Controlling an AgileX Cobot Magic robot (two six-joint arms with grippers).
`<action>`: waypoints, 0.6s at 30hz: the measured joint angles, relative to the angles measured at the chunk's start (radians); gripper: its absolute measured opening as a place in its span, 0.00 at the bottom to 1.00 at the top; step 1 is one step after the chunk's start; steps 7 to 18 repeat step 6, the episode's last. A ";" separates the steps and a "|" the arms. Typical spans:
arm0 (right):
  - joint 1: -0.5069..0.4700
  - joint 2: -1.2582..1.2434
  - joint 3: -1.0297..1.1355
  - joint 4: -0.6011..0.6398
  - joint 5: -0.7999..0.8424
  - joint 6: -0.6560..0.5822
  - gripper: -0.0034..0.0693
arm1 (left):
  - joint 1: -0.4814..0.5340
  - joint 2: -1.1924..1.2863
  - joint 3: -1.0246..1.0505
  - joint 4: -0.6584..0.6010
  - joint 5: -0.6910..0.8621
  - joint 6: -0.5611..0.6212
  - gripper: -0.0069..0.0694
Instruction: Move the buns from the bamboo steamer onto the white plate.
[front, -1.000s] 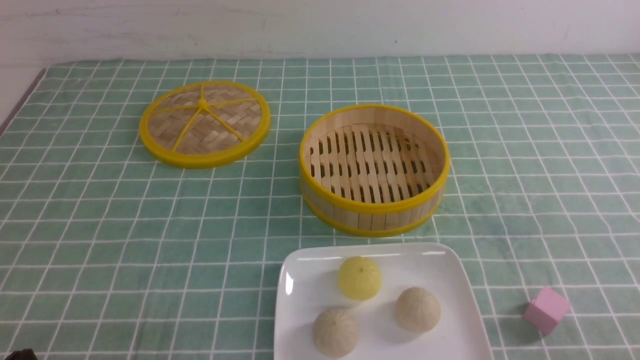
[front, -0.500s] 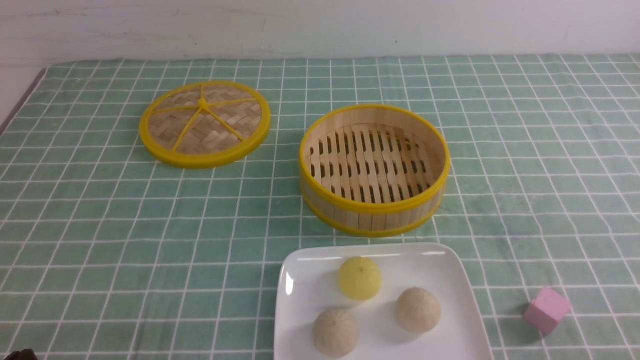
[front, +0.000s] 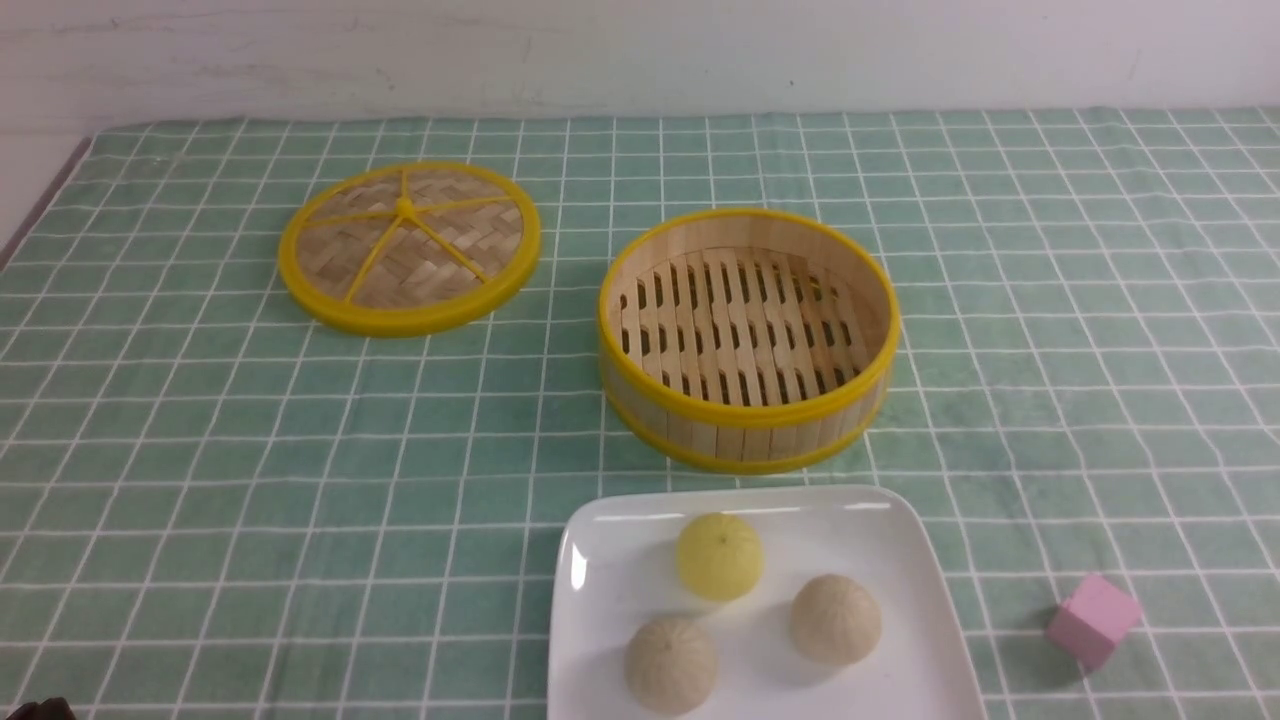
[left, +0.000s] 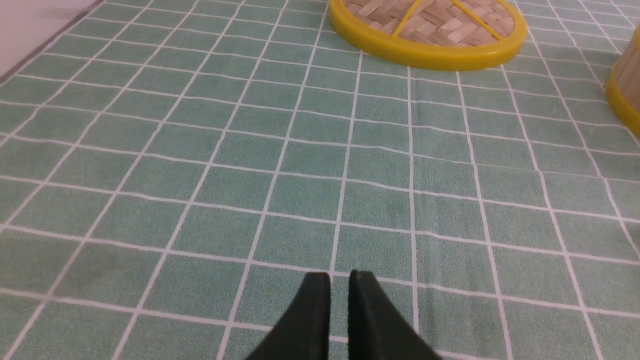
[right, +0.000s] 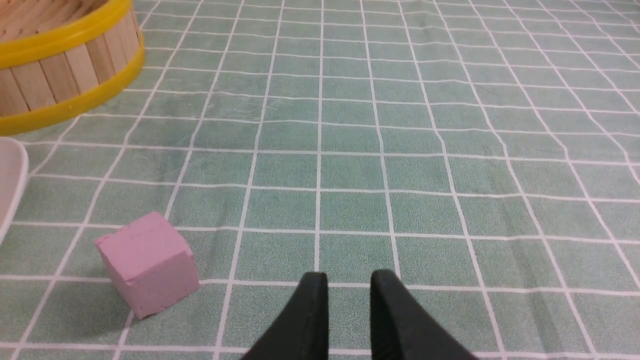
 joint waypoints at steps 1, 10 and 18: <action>0.000 0.000 0.000 0.000 0.000 0.000 0.26 | 0.000 0.000 0.000 0.000 0.000 0.000 0.21; 0.000 0.000 0.000 0.000 0.000 0.000 0.27 | 0.000 0.000 0.000 0.000 0.000 0.000 0.21; 0.000 0.000 0.000 0.000 0.000 0.000 0.27 | 0.000 0.000 0.000 0.000 0.000 0.000 0.21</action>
